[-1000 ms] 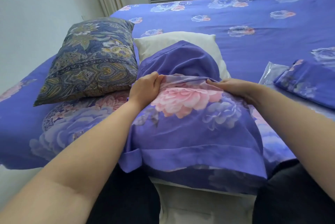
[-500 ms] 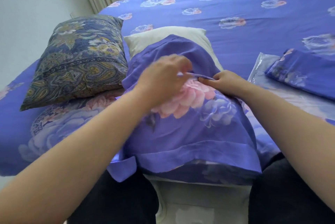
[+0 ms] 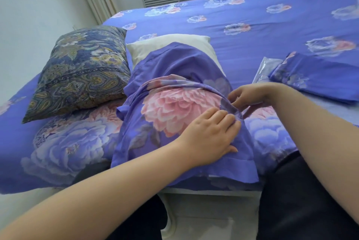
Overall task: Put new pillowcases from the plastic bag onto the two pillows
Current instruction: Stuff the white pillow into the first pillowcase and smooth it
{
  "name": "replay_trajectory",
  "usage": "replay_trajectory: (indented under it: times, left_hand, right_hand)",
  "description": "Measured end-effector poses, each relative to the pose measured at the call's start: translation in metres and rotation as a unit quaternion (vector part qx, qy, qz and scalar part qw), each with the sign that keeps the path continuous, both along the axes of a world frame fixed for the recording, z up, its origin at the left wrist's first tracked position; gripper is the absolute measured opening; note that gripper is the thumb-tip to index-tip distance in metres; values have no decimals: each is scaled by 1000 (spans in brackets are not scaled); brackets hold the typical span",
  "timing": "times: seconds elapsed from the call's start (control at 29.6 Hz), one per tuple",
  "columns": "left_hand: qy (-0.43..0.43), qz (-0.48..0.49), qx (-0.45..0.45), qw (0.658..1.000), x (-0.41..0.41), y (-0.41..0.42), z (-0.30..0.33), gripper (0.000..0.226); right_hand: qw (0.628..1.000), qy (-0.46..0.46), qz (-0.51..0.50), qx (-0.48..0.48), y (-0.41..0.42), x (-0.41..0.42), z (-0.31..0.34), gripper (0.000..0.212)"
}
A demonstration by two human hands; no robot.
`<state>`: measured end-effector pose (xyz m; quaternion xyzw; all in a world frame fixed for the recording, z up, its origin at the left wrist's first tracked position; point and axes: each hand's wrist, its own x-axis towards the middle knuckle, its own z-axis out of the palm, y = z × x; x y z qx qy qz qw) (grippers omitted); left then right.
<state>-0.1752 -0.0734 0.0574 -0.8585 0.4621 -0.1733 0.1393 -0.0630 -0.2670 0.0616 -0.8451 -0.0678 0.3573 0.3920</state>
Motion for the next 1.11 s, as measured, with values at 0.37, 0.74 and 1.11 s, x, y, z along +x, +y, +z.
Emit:
replay_trajectory:
  times: [0.37, 0.74, 1.11]
  left_hand:
    - [-80, -7, -46, 996, 3, 9, 18, 22]
    - [-52, -19, -74, 996, 5, 24, 27, 14]
    - [25, -58, -203, 977, -13, 76, 64, 27]
  right_hand:
    - [863, 62, -211, 455, 22, -16, -24, 42]
    - [959, -83, -91, 256, -4, -2, 0, 27]
    - [905, -350, -202, 136, 33, 38, -14, 32]
